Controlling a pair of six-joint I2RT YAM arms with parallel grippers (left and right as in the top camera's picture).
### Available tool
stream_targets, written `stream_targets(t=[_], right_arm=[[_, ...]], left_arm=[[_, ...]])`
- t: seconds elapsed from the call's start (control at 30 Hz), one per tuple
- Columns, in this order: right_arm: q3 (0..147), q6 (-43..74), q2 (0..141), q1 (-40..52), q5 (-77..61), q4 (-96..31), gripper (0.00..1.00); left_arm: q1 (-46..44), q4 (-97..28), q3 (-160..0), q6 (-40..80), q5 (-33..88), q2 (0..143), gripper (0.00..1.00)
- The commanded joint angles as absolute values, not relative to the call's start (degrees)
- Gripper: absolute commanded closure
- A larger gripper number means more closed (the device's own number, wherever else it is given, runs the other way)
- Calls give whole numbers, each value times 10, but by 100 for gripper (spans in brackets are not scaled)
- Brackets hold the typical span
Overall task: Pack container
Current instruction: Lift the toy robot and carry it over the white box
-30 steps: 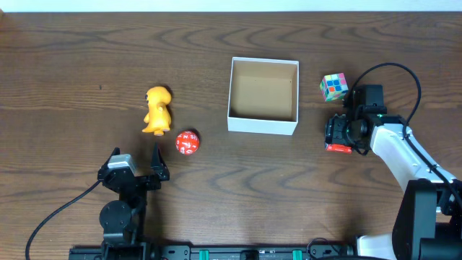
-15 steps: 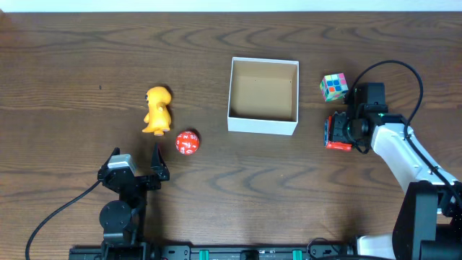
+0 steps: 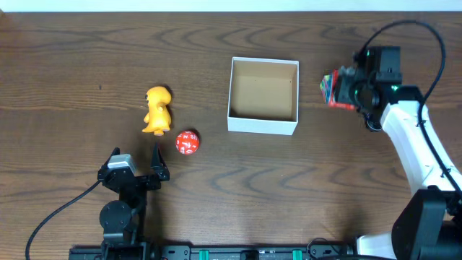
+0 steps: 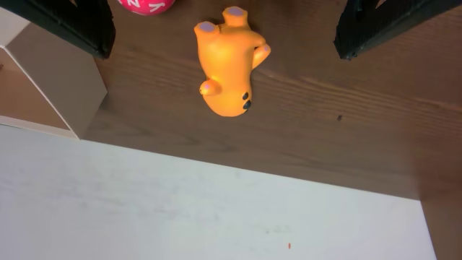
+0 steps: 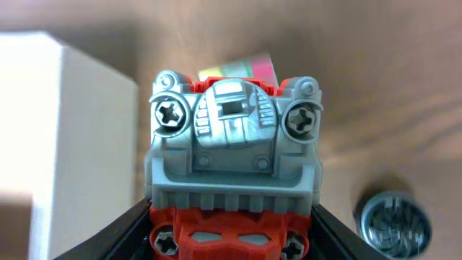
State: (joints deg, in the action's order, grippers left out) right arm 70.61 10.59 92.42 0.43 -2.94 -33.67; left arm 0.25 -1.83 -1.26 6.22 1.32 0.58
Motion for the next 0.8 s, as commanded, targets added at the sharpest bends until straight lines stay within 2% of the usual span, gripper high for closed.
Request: stream_targets(t=[0.0,0.37,0.77], right_arm=[[758,136,922,36,-35,-334,65],[821,171,922,177,-27,-242,66],[814,249,973,289,28,-265,69]], left_arm=[[1,-40,-2,65,8,3,2],[1,-40,-2,65,8,3,2],[1,-40,-2,65,8,3,2]])
